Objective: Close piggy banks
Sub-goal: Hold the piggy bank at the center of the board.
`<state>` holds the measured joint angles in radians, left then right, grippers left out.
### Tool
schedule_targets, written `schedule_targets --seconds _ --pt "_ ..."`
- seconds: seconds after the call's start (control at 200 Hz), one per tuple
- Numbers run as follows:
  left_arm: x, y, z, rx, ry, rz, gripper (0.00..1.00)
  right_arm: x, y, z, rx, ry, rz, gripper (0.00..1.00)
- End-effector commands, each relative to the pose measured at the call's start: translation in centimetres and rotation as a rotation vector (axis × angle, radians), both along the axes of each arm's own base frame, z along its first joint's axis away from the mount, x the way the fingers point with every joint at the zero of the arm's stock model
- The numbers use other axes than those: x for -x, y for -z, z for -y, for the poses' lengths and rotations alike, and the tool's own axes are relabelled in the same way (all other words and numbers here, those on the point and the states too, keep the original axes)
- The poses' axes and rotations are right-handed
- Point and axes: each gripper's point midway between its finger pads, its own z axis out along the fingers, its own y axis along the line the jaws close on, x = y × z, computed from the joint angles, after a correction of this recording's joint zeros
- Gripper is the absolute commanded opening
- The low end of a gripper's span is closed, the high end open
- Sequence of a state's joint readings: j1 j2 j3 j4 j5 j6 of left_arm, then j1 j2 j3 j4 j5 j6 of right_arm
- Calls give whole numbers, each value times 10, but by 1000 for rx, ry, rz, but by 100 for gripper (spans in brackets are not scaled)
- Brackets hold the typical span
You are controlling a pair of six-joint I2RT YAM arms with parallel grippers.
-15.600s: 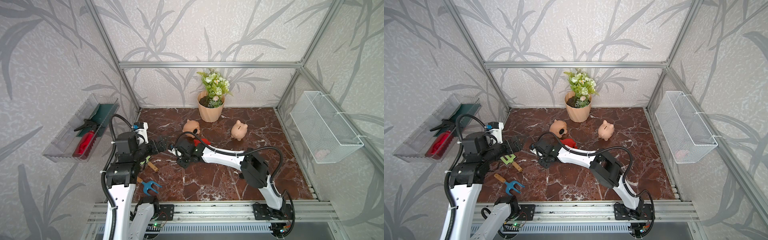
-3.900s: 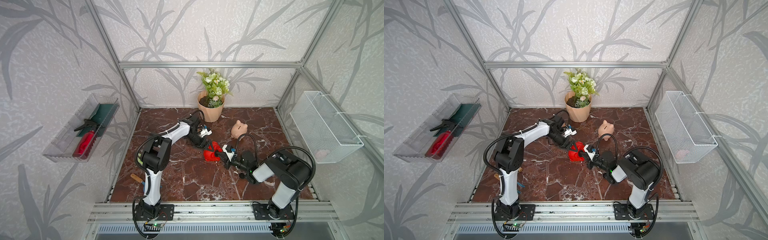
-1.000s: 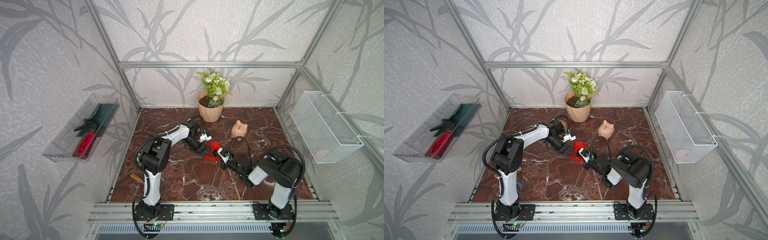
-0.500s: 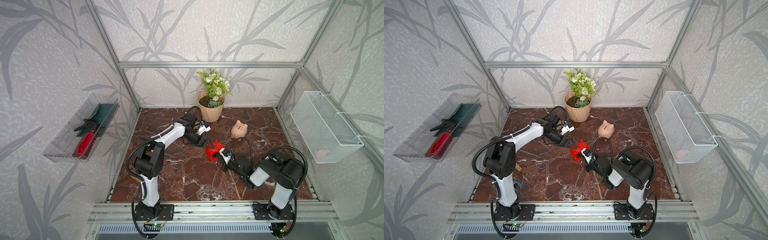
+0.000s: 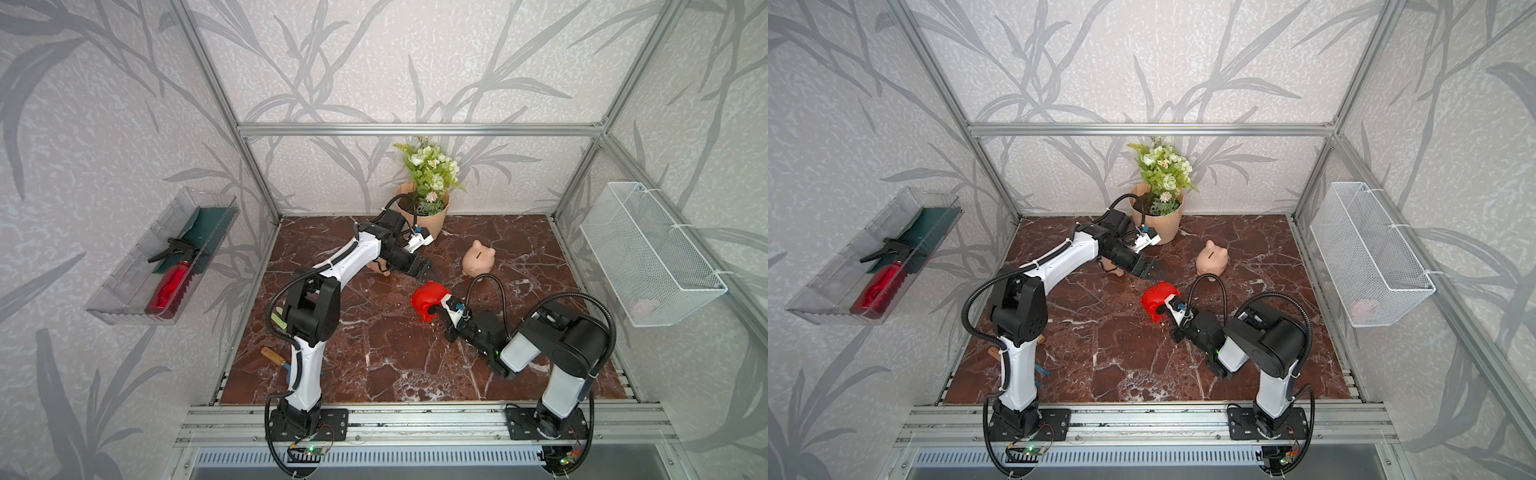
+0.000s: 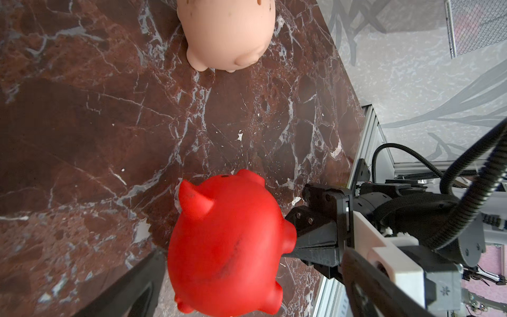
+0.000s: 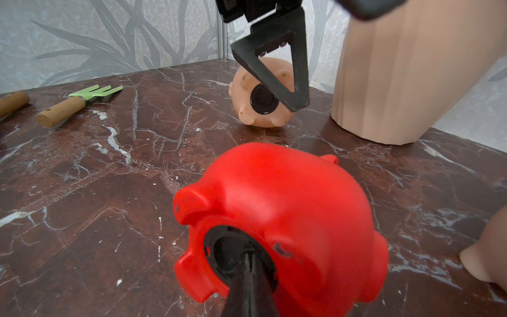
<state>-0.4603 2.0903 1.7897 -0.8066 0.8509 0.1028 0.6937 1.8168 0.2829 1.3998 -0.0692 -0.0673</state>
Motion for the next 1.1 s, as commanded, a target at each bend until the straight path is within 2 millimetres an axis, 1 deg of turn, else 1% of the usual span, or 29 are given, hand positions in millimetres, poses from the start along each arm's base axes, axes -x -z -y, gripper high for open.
schedule_targets --seconds 0.0,0.13,0.27,0.42,0.51,0.63,0.78,0.9,0.95,1.095 --pt "5 14 4 -48 57 -12 99 -4 0 10 -10 43 -9 0" --pt "7 25 8 -60 72 -22 99 -5 3 13 -20 47 -30 0" --pt "14 25 10 -59 104 -32 99 -7 5 16 -30 52 -46 0" --pt "20 30 9 -68 123 -44 99 -5 4 14 -35 34 -49 0" --pt "25 33 12 -68 141 -49 99 -4 5 13 -37 28 -55 4" --pt "29 38 14 -87 163 -45 99 -4 2 12 -46 17 -52 8" --pt "30 44 14 -109 174 -46 99 0 1 7 -53 -22 -55 13" --pt "31 48 13 -120 181 -45 99 1 5 7 -47 -27 -65 14" --pt "31 51 11 -137 181 -41 99 2 5 6 -49 -35 -66 14" --pt "38 58 11 -159 215 -48 99 1 2 5 -52 -38 -58 16"
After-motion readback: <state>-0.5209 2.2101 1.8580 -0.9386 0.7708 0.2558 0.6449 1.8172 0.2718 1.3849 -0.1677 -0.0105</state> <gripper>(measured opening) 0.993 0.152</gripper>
